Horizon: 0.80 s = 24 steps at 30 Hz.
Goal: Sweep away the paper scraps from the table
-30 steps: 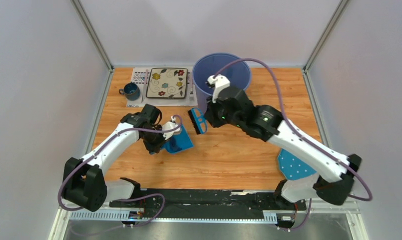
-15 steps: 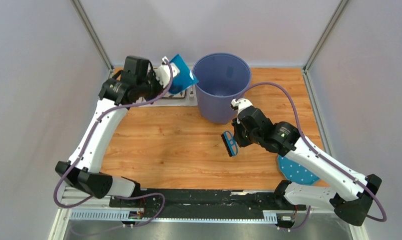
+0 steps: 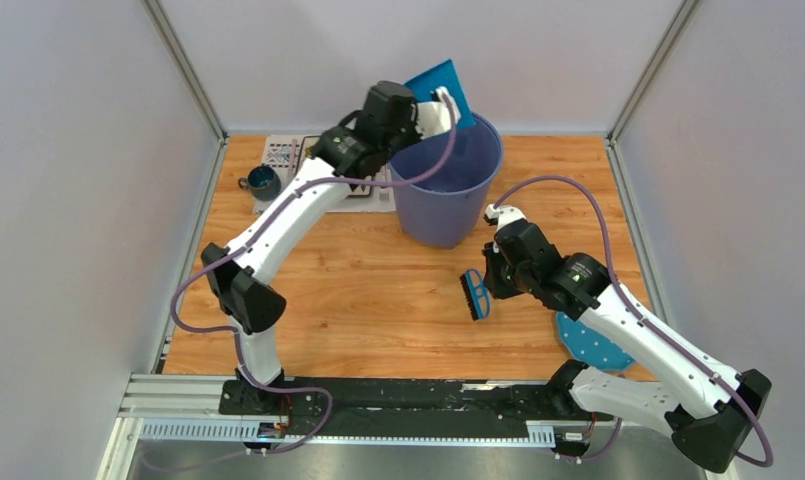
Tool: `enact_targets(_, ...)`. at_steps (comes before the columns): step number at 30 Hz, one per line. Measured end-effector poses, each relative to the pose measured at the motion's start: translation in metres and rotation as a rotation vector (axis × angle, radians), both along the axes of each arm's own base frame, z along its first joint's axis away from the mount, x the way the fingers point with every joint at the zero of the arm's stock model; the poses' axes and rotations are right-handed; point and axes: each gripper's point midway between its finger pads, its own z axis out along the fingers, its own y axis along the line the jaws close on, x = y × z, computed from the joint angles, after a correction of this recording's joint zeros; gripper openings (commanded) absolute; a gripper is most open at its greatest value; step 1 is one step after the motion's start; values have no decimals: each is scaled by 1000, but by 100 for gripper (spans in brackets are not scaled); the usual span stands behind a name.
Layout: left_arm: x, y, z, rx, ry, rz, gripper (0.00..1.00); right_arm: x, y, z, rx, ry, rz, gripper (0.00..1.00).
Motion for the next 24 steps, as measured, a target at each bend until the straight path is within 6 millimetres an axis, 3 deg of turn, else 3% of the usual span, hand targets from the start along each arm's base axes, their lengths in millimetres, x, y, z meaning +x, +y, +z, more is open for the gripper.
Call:
enact_targets(4,15,-31,7,183,-201,-19,0,-2,0,7,30,-18,2,0)
enact_targets(10,24,-46,22,466,-479,-7,0,-5,-1,12,51,-31,3,0)
enact_targets(14,17,-47,25,639,-598,-17,0,-5,-1,14,58,-37,5,0)
enact_targets(17,12,-44,39,732,-696,-4,0,-6,-1,16,64,-42,6,0)
enact_targets(24,-2,-37,69,758,-878,64,0,-7,-2,17,68,-46,6,0)
